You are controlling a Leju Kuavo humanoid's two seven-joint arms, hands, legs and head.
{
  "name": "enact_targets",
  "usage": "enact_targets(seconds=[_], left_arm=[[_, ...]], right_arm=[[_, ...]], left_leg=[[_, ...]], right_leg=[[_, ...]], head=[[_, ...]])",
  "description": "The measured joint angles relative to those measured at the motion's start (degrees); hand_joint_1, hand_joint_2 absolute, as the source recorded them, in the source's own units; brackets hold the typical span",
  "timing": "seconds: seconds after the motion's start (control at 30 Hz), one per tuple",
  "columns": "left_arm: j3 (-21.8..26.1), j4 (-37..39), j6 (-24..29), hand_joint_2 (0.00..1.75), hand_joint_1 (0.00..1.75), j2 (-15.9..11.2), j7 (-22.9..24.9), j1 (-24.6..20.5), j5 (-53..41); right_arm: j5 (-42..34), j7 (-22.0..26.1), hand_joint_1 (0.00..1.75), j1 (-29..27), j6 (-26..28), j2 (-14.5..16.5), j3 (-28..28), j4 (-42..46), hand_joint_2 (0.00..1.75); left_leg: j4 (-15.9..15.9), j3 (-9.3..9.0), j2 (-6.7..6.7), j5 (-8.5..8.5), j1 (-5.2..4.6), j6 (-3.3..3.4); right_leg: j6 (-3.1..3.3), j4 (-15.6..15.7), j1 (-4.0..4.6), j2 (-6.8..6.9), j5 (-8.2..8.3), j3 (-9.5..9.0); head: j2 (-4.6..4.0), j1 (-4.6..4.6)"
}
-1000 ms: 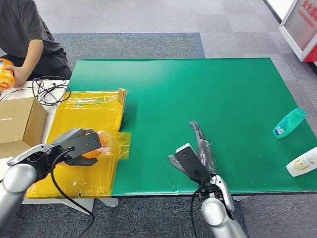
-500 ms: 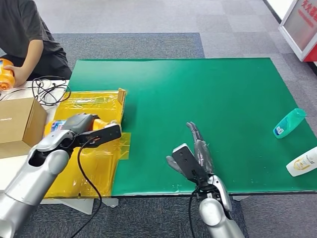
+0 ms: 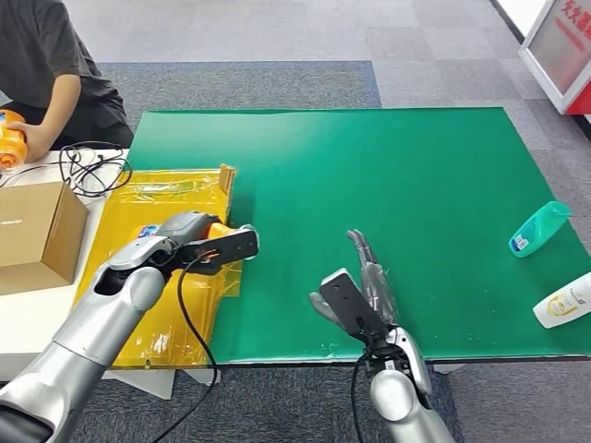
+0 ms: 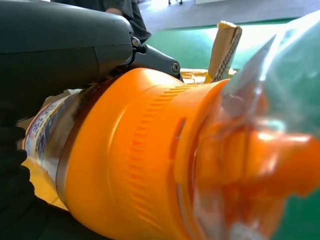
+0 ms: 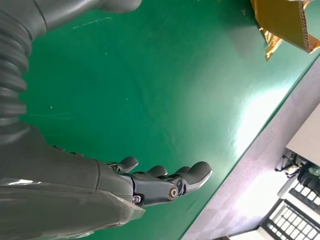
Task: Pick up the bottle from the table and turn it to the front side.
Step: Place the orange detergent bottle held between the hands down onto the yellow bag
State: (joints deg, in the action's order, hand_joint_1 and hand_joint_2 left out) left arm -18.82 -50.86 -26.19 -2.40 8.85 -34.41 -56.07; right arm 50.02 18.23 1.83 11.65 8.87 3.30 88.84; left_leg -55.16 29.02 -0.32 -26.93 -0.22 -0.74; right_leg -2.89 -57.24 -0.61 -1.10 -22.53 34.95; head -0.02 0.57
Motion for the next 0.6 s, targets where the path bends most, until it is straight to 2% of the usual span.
enact_targets(seconds=[0.13,0.17,0.27,0.3,0.6], left_arm=[[0.00,2.25,0.05,1.75,1.59,0.62,-0.26,-0.03,0.03],[0.00,2.66,0.07,1.75,1.39,0.76,-0.30,-0.04,0.02],[0.00,3.77,0.26,1.75,0.24,1.21,-0.31,-0.05,-0.21],[0.01,4.14,0.38,1.75,0.01,1.36,-0.31,-0.06,-0.32],[0.17,6.09,0.90,1.75,0.00,2.26,-0.38,-0.13,-0.96]], right_arm=[[0.01,0.05,0.00,0.04,0.00,0.00,0.00,-0.10,1.75],[0.01,0.08,0.00,0.05,0.00,0.00,0.00,-0.12,1.75],[0.01,0.11,0.00,0.10,0.00,0.00,0.00,-0.25,1.75],[0.02,0.13,0.00,0.11,0.00,0.00,0.00,-0.32,1.75],[0.86,0.26,0.00,0.10,0.13,0.00,0.00,-0.48,1.75]], left_leg=[[0.00,0.01,0.00,0.00,0.00,0.00],[0.00,0.01,0.00,0.00,0.00,0.00],[0.00,0.01,0.00,0.00,0.00,0.00],[0.00,0.01,0.00,0.00,0.00,0.00],[0.00,0.00,0.00,0.00,0.00,0.00]], right_leg=[[0.00,0.00,0.00,0.00,0.00,0.00],[0.00,0.00,0.00,0.00,0.00,0.00],[0.00,0.00,0.00,0.00,0.00,0.00],[0.00,0.00,0.00,0.00,0.00,0.00],[0.00,0.00,0.00,0.00,0.00,0.00]], head=[[0.00,0.00],[0.00,0.00],[0.00,0.00],[0.00,0.00],[0.00,0.00]])
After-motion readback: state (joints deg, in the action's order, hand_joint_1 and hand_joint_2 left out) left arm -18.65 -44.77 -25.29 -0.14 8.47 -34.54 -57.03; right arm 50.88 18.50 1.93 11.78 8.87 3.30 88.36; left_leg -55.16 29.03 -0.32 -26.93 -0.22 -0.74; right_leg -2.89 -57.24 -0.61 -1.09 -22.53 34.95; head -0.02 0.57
